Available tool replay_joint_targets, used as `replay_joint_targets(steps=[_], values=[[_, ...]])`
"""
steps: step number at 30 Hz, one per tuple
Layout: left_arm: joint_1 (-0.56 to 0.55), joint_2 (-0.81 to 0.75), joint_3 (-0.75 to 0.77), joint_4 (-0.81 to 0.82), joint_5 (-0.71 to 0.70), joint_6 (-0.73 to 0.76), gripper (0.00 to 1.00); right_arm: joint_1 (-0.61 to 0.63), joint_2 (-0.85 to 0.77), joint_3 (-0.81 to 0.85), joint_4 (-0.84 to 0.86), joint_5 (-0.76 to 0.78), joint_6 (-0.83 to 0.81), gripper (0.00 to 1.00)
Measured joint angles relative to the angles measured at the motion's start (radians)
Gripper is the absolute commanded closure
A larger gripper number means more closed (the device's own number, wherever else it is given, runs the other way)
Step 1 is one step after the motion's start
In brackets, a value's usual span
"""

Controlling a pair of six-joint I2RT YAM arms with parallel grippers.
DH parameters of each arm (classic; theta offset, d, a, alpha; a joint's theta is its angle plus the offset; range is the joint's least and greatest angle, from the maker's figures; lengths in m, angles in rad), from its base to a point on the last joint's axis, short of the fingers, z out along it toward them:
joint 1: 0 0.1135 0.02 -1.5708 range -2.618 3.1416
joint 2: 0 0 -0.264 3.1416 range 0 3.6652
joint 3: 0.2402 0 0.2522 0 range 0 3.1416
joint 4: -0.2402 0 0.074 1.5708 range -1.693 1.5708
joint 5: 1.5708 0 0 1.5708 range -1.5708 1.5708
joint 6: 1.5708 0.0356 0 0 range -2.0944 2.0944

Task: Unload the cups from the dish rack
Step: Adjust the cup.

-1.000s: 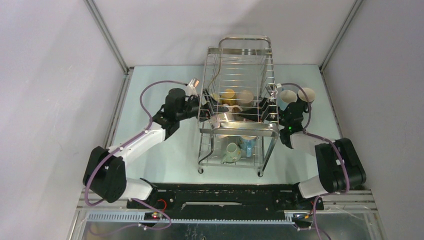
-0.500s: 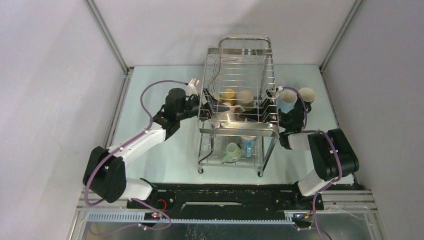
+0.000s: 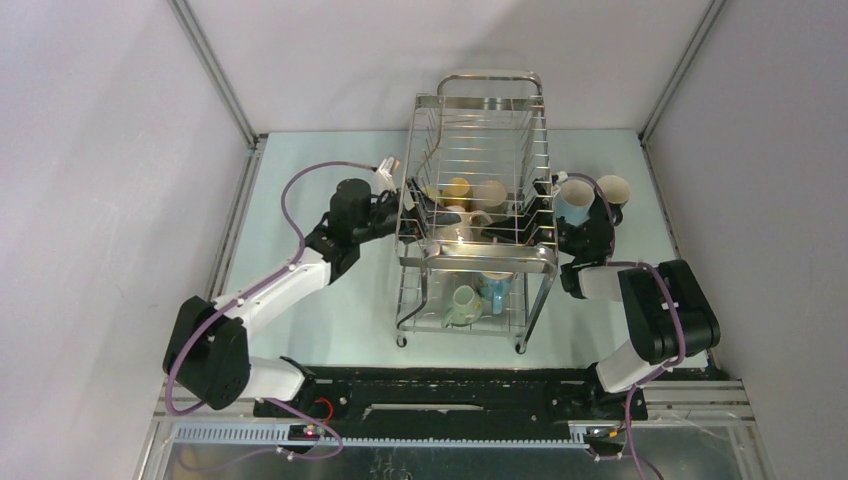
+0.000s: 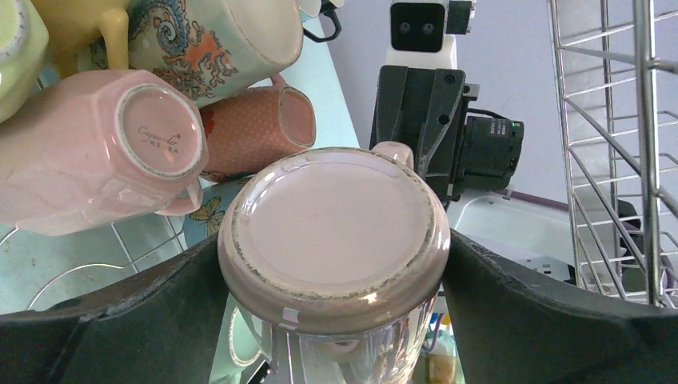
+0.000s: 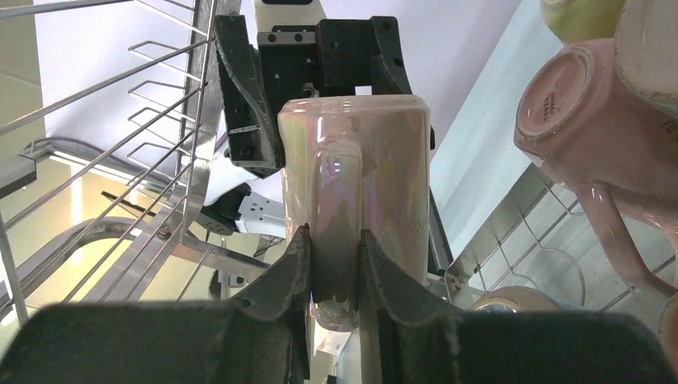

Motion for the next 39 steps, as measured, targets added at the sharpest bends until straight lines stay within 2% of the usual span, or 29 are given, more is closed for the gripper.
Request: replay_joint_targets(steps=[10, 27, 39], values=[[0.004, -0.005, -0.049, 0.076, 0.019, -0.034, 0.18, -0.002, 0.0, 0.0, 0.001, -0.019, 0.019, 1.0], [0.02, -0.005, -0.109, 0.182, 0.038, -0.145, 0.0, 0.005, 0.0, 0.0, 0.0, -0.01, 0.097, 1.0], [0.044, -0.005, -0.112, 0.235, 0.036, -0.218, 0.0, 0.006, 0.0, 0.0, -0.006, 0.035, 0.163, 1.0]])
